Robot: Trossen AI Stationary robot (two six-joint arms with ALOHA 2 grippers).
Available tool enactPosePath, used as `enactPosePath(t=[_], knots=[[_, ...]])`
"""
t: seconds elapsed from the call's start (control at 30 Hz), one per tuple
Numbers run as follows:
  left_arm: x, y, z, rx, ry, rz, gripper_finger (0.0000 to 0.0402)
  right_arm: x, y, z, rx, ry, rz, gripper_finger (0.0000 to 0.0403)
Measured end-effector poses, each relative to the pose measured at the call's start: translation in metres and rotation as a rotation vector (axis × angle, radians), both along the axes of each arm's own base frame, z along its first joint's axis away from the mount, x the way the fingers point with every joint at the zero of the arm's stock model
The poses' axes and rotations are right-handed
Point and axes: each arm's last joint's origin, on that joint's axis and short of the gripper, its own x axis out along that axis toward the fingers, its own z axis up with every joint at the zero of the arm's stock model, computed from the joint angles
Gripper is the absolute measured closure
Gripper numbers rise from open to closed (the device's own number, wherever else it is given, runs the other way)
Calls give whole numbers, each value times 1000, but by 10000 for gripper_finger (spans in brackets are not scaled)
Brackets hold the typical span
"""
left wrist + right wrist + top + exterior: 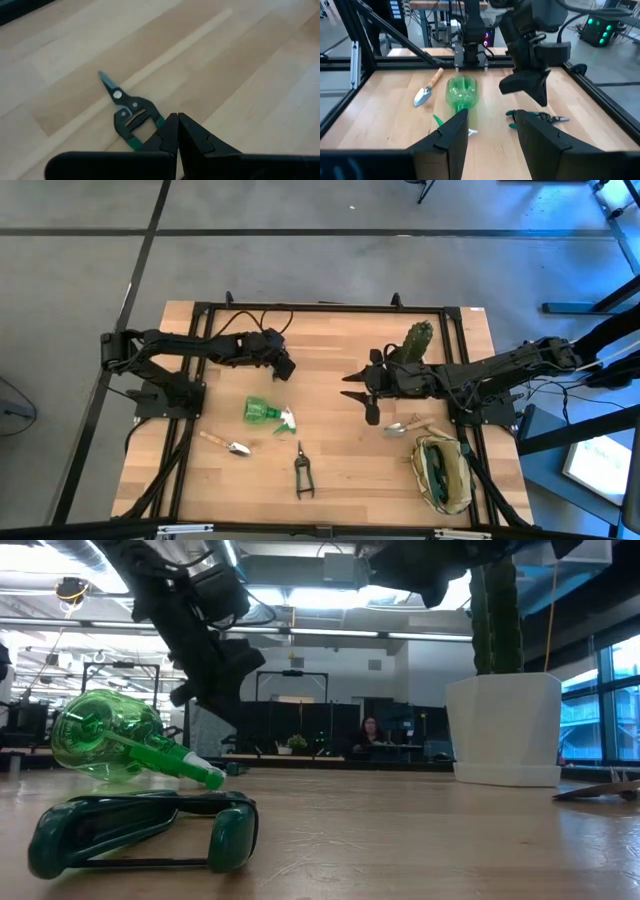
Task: Pick & Place Garden tools in Gardening bag
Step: Put the top grafting pruner into the side pocket of the white bag
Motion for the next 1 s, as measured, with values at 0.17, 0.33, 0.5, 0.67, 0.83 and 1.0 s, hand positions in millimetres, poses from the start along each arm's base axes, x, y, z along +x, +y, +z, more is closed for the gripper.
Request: enactPosePath(t=[0.17,0.33,0.5,0.67,0.83,1.0], knots=[[-2,-1,0,-20,30,9,396,0,0,-2,-3,16,0,235],[-4,-4,-3,-34,72,8,398,0,0,-2,-3,16,0,235],[-3,-7,-3,-35,70,6,398,0,0,-1,-3,16,-1,235],[-4,-10,-4,-42,78,4,398,0,0,-2,-3,16,-1,235],[-9,-11,-7,-77,123,38,397,0,-1,-1,-4,15,-6,235],[-11,-12,-8,-101,147,47,396,0,-3,-1,3,12,-18,235]])
